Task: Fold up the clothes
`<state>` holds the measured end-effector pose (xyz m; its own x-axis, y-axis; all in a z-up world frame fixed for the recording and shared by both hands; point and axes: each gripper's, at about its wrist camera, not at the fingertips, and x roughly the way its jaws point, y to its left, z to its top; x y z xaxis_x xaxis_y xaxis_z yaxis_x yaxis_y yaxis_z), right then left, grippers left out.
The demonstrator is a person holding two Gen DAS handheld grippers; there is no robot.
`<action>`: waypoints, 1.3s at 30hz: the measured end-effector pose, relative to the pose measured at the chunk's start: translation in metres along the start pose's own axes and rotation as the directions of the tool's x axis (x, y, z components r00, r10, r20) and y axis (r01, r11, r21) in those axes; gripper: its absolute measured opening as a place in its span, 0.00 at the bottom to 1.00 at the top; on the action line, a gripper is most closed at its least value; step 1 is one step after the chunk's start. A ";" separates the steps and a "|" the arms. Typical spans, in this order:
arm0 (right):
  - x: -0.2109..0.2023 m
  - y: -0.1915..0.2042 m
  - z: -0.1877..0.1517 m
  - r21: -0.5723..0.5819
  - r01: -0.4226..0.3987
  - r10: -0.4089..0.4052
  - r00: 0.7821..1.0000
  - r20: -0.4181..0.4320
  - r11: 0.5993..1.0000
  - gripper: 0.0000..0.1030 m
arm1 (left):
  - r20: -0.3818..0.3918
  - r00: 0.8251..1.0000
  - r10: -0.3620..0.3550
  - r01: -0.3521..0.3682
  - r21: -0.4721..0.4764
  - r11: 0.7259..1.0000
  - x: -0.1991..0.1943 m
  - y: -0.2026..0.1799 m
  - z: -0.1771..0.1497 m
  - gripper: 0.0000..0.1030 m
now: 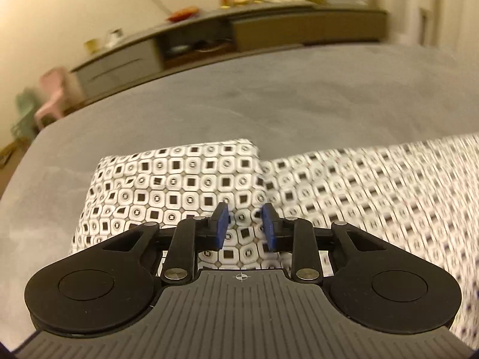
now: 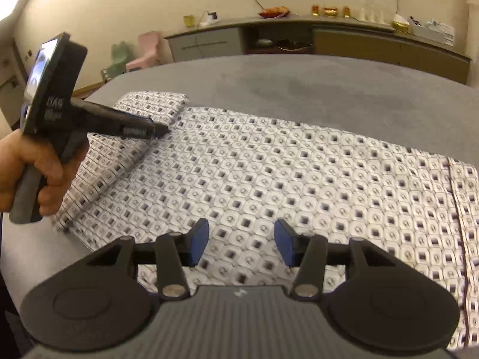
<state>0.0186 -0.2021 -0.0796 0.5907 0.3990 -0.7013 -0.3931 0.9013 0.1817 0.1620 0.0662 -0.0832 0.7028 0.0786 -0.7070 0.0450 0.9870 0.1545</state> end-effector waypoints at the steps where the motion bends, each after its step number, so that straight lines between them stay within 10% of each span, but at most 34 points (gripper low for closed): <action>1: -0.001 0.000 -0.003 -0.013 0.007 -0.007 1.000 0.006 1.000 0.47 | -0.003 1.000 0.025 -0.025 -0.010 1.000 0.003 0.000 0.004 0.20; 5: -0.004 0.000 -0.008 -0.042 0.007 -0.006 1.000 0.017 0.999 0.47 | -0.006 0.996 0.094 -0.094 -0.042 0.995 0.014 -0.004 0.017 0.19; 13: -0.007 0.003 -0.011 -0.042 -0.006 0.006 1.000 0.001 0.999 0.47 | 0.048 0.990 -0.133 0.137 -0.099 0.986 -0.046 0.021 -0.009 0.21; 19: -0.019 0.002 -0.019 0.024 0.006 -0.006 1.000 0.021 1.000 0.53 | -0.023 0.994 -0.107 0.103 -0.140 0.985 -0.050 0.035 -0.042 0.18; 24: -0.081 -0.034 -0.044 0.274 0.211 -0.271 0.941 0.203 0.938 0.74 | 0.059 0.969 -0.242 0.247 -0.113 0.962 -0.085 -0.007 -0.011 0.19; 26: -0.093 -0.053 -0.056 0.358 0.327 -0.408 0.895 0.182 0.875 0.75 | 0.077 0.944 -0.320 0.325 -0.067 0.943 -0.100 -0.040 0.004 0.23; 29: -0.091 -0.077 -0.064 0.429 0.374 -0.456 0.884 0.103 0.823 0.74 | 0.045 0.901 -0.432 0.433 -0.008 0.901 -0.111 -0.098 0.027 0.27; 34: -0.079 -0.075 -0.069 0.379 0.406 -0.462 0.884 0.067 0.832 0.63 | -0.049 0.842 -0.538 0.540 0.112 0.834 -0.111 -0.200 0.052 0.36; 36: -0.074 -0.065 -0.068 0.304 0.438 -0.479 0.875 0.071 0.846 0.33 | -0.098 0.839 -0.535 0.544 0.149 0.826 -0.103 -0.235 0.058 0.37; 39: -0.069 -0.052 -0.067 0.201 0.460 -0.483 0.872 0.085 0.865 0.15 | -0.181 0.829 -0.529 0.557 0.195 0.807 -0.084 -0.276 0.065 0.37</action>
<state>-0.0493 -0.2876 -0.0868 0.7644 -0.0732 -0.6406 0.0731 0.9970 -0.0268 0.1372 -0.2223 -0.0215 0.4306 -0.4310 -0.7930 0.5661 0.8133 -0.1347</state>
